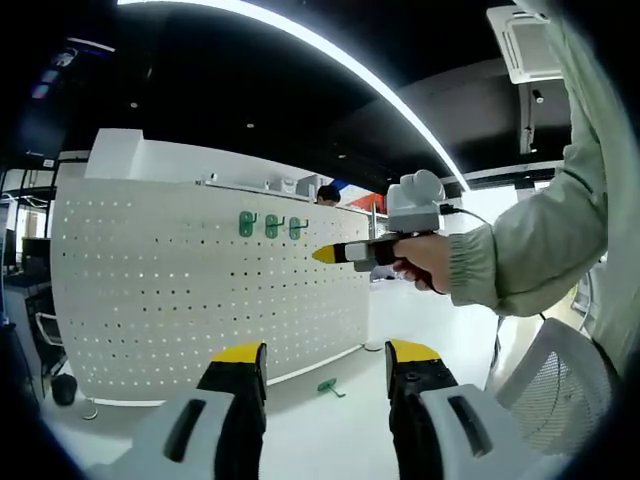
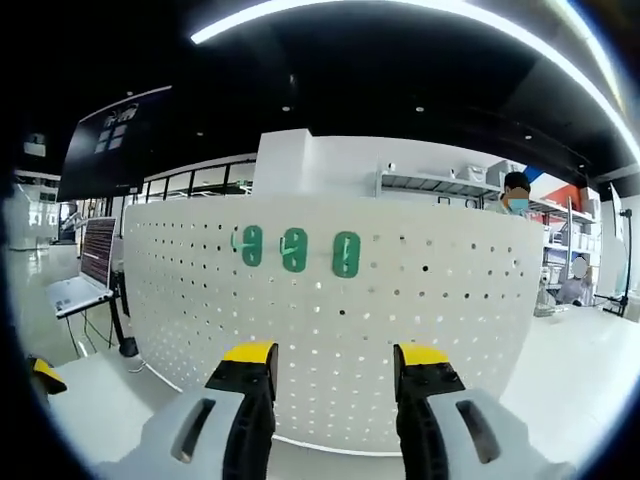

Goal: Insert the hook assembly into the mounting plate slot until the hook locks in place.

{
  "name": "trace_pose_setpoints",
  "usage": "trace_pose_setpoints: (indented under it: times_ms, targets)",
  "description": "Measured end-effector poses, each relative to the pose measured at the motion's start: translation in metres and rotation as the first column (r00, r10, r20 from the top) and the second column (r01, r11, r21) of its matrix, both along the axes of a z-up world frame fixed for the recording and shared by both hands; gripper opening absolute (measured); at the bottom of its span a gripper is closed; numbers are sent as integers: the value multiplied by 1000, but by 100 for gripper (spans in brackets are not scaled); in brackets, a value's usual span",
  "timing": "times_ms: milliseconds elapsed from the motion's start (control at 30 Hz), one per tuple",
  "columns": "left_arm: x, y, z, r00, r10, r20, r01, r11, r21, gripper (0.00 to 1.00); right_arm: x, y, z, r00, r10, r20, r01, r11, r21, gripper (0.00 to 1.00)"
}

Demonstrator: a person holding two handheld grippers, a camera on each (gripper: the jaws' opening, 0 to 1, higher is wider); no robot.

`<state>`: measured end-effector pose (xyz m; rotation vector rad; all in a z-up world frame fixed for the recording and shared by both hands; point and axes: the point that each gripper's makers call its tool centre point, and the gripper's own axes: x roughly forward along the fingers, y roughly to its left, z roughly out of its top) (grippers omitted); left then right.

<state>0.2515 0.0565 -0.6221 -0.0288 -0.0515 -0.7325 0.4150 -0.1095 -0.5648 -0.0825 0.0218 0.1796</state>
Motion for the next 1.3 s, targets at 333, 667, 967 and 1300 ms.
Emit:
trace_pose_setpoints:
  times_ms: [333, 667, 967, 1300]
  targets:
    - [0, 0, -1, 1000, -3, -2, 3, 1000, 4, 50, -24, -2, -10, 1000, 21, -15, -21, 1000, -7, 44]
    - [0, -1, -2, 1000, -5, -4, 5, 1000, 8, 49, -49, -7, -12, 999, 39, -20, -39, 999, 5, 44]
    - [-2, -3, -3, 1000, -13, -5, 13, 1000, 16, 49, -69, -14, -7, 999, 39, -11, -39, 999, 15, 44]
    - [-2, -2, -3, 1000, -7, -3, 7, 1000, 24, 49, -84, -20, -14, 999, 38, -22, -37, 999, 38, 44]
